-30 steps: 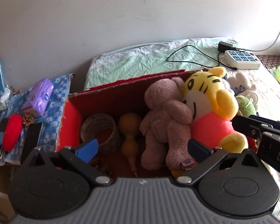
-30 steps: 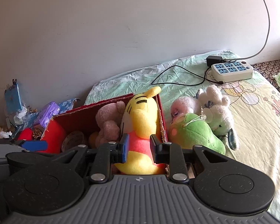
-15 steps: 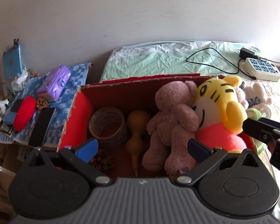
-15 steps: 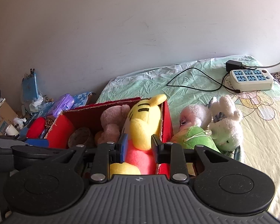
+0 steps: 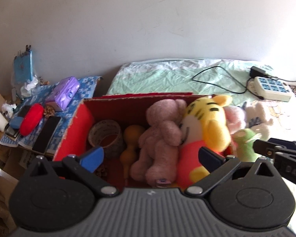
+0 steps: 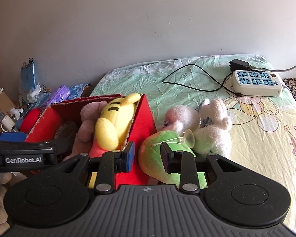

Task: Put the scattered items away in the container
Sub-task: 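Withdraw the right gripper from the box toward the green plush toys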

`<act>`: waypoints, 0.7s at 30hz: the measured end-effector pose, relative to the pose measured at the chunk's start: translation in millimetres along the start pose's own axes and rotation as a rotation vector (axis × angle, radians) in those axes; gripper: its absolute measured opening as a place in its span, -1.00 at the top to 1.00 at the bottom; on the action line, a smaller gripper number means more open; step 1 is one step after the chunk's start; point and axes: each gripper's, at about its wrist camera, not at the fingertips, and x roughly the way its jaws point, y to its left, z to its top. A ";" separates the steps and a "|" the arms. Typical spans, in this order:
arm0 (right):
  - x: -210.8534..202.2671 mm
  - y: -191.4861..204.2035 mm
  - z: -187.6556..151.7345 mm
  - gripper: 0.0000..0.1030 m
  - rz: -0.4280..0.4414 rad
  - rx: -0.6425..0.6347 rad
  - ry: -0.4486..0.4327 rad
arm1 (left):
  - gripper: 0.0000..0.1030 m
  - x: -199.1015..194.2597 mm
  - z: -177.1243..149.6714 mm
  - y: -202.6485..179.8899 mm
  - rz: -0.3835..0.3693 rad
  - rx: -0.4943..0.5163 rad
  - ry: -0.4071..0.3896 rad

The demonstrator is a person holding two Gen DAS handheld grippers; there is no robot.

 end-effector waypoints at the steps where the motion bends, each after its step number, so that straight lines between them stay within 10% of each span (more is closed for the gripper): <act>1: -0.4 -4.4 -0.3 0.40 -0.008 -0.005 0.009 | -0.98 -2.5 -1.0 -5.5 -0.011 0.000 -0.002; 21: -12.4 -92.8 -15.3 0.25 -0.136 0.069 0.065 | -0.94 -17.9 -6.8 -102.8 -0.264 0.124 -0.049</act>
